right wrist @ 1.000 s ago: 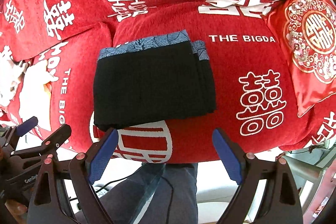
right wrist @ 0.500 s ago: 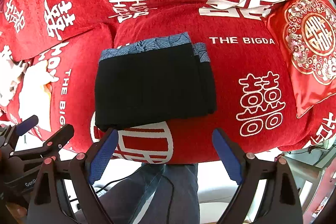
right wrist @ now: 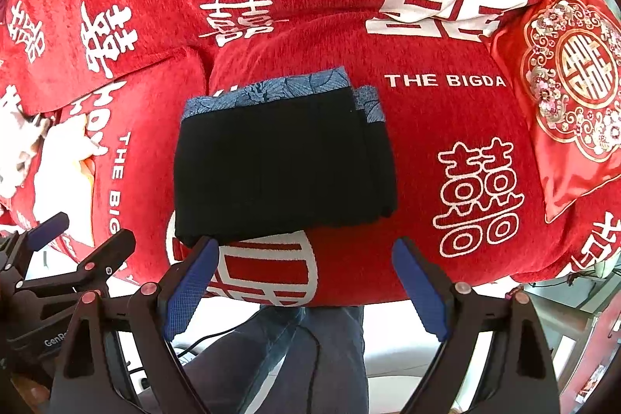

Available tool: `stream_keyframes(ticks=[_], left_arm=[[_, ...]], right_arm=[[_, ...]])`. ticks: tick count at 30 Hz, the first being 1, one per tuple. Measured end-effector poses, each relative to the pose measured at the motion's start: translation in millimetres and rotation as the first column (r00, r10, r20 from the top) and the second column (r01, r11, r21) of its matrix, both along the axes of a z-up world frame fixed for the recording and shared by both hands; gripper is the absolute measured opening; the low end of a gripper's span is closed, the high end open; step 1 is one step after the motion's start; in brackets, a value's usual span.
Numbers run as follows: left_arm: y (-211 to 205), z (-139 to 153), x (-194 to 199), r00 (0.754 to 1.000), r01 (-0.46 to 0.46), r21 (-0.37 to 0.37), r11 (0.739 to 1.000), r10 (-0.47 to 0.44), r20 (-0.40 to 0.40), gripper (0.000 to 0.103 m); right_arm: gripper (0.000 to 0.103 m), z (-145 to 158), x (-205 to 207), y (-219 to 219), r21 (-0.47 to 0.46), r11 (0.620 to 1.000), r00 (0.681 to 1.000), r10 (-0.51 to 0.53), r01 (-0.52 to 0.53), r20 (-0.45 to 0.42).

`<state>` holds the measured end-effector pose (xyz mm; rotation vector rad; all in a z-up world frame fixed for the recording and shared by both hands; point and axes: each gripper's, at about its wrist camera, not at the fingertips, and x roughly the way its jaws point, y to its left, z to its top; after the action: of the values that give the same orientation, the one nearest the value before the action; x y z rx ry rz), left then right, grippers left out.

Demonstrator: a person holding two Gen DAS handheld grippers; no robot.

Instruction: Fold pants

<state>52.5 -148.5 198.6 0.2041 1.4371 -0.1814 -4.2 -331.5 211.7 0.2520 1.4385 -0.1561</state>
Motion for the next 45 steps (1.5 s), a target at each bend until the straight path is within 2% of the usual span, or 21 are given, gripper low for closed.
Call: stream_keyframes(ticks=[45], left_arm=[[-3.0,-1.7,3.3,1.000,0.016,-0.010,1.000,-0.016,-0.003,0.103]], right_arm=[[0.093,0.7,2.8,-0.2,-0.003,1.000,1.000,-0.003,0.003,-0.001]])
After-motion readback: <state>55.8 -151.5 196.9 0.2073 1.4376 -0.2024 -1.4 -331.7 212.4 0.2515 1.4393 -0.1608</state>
